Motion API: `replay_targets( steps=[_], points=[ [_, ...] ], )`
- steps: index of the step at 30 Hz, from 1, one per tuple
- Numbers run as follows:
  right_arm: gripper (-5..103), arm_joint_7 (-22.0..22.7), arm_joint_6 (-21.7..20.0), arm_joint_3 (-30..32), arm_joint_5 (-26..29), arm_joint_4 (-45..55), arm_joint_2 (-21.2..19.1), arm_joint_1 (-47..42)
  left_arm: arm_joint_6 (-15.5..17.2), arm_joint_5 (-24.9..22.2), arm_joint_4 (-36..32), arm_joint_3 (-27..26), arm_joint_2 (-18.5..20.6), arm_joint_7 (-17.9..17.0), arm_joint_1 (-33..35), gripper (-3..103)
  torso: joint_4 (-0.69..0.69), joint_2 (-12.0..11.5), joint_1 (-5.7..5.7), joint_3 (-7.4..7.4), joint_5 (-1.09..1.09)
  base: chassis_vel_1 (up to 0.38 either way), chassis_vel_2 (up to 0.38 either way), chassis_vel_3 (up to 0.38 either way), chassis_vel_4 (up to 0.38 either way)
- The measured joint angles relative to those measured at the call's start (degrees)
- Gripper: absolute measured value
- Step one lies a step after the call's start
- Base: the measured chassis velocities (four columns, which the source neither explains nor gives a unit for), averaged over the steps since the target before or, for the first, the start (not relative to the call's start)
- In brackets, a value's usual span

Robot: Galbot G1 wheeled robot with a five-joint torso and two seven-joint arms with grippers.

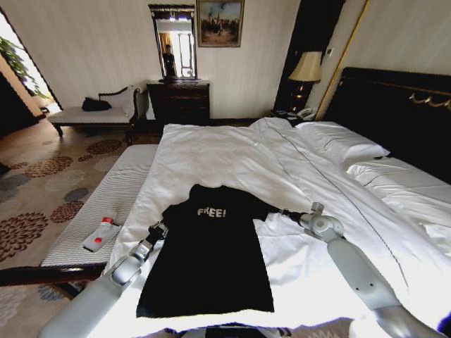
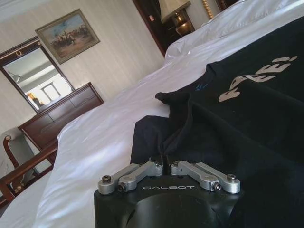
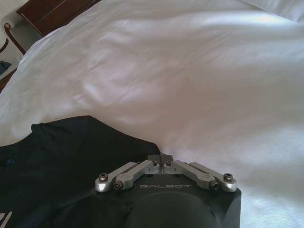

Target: Fold the clothes on the bed.

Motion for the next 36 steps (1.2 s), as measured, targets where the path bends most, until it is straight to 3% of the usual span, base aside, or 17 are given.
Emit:
replay_targets(
  steps=[4,10,14,24,36],
  points=[
    [0,0.00,0.00,-0.01,0.01,0.09,0.00,-0.07,0.64,-1.76,-0.28,-0.16,0.19,-0.08,-0.58,2,0.00,0.00,0.00,0.00,0.01,0.000,0.000,0.000,0.000],
    [0,-0.01,0.01,-0.03,-0.01,0.59,-0.14,-0.31,3.42,-8.70,-0.53,-0.92,0.18,-0.94,-2.67,2,0.00,0.00,0.00,0.00,0.00,0.000,0.000,0.000,0.000],
    [0,-0.02,0.01,-0.09,-0.05,1.25,-0.41,-0.50,7.17,-16.72,-0.17,-1.81,-0.27,-2.39,-4.43,2,0.00,0.00,0.00,0.00,0.01,0.000,0.000,0.000,0.000],
    [0,-0.05,0.01,-0.35,0.03,4.13,-1.03,-1.19,13.74,-29.06,2.15,-2.96,-1.75,-5.63,-9.59,2,-0.02,0.00,0.00,0.00,0.01,0.000,0.000,0.000,0.000],
    [0,-0.10,0.01,-2.71,0.18,4.67,-1.23,1.09,15.12,-32.29,4.52,-2.87,-0.40,-6.25,-12.85,2,0.01,0.00,0.00,0.00,0.00,0.000,0.000,0.000,0.000]
  ],
)
